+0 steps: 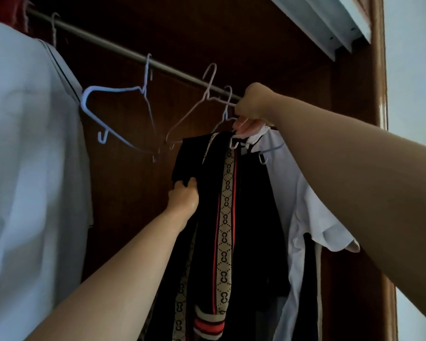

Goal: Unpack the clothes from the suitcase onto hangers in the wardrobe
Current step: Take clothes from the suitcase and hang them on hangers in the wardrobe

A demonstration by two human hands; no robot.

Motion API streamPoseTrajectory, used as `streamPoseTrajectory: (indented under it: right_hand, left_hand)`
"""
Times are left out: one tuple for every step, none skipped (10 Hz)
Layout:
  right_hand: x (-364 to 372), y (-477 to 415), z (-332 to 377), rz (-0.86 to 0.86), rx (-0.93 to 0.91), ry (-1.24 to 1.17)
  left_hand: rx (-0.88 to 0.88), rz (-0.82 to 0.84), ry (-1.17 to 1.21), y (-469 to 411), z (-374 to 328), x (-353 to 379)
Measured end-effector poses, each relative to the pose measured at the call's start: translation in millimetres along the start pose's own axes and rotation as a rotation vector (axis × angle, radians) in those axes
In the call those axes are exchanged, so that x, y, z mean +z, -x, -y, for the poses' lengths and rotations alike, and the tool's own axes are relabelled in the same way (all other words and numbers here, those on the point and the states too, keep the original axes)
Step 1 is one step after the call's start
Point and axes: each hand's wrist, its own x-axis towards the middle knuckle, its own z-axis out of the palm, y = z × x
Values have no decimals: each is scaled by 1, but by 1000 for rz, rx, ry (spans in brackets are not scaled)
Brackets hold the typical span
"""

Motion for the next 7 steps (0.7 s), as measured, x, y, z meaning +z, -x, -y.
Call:
streamPoseTrajectory:
  right_hand:
    - [-3, -7, 2, 52, 57, -31]
    - [-11, -13, 7, 0, 0, 5]
    - [-13, -15, 11, 13, -6, 41]
    - [-12, -18, 11, 55, 25, 112]
    - [-12, -19, 9, 92, 53, 118]
    - [-12, -21, 10, 121, 57, 121]
    - [-11, -19, 12, 153, 70, 153]
  left_hand:
    - [-11, 18, 0, -9, 7, -1]
    - [-4, 34, 2, -11, 8, 1]
    - [-7, 47, 25, -12, 4, 5]
    - [-15, 60, 38, -8, 3, 8]
    - [-29, 84, 46, -1, 7, 11]
    - [-17, 96, 44, -2, 11, 13]
    - [-16, 89, 16, 0, 12, 13]
